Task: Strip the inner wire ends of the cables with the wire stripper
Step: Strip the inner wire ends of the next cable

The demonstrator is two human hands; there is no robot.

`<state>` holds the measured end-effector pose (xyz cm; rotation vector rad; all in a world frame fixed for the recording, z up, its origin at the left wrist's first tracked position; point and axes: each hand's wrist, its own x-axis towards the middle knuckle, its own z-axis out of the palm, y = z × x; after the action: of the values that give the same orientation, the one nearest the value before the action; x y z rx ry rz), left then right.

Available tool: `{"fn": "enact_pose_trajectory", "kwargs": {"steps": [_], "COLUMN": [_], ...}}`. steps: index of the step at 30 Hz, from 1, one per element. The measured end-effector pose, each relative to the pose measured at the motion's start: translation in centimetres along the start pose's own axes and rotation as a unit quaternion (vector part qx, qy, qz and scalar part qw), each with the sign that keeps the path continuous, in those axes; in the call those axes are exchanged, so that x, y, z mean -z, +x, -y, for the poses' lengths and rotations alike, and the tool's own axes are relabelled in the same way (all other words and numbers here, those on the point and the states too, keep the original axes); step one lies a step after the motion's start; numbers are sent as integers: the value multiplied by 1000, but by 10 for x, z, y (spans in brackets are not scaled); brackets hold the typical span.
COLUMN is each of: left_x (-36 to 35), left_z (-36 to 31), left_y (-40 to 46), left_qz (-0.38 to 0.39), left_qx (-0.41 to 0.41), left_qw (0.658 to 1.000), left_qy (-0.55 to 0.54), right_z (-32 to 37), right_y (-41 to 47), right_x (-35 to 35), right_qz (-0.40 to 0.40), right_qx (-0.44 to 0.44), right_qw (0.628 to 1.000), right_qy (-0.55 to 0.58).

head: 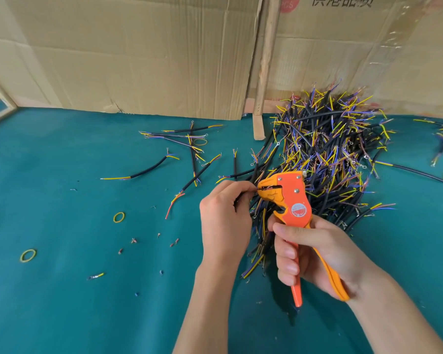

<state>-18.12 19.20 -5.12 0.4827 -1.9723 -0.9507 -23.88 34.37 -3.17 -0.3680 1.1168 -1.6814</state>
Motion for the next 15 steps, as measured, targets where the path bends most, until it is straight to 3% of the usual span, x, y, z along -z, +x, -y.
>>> {"fn": "enact_pose_trajectory", "kwargs": {"steps": [7,11,15], "left_x": [1,3,-4], "left_z": [0,-2,-15], "left_y": [-1,2,14], "left_qz": [43,44,36], "left_qx": [54,102,192], "left_qw": [997,992,963], "left_qy": [-41,-67,-186], "right_z": [-6,0,10], "right_y": [5,1,-5], "right_x": [-3,0,6], "right_qz": [-67,-11,61], "right_qx": [64,84,128], "right_qw": [996,993,984], "right_qy": [5,81,107]}}
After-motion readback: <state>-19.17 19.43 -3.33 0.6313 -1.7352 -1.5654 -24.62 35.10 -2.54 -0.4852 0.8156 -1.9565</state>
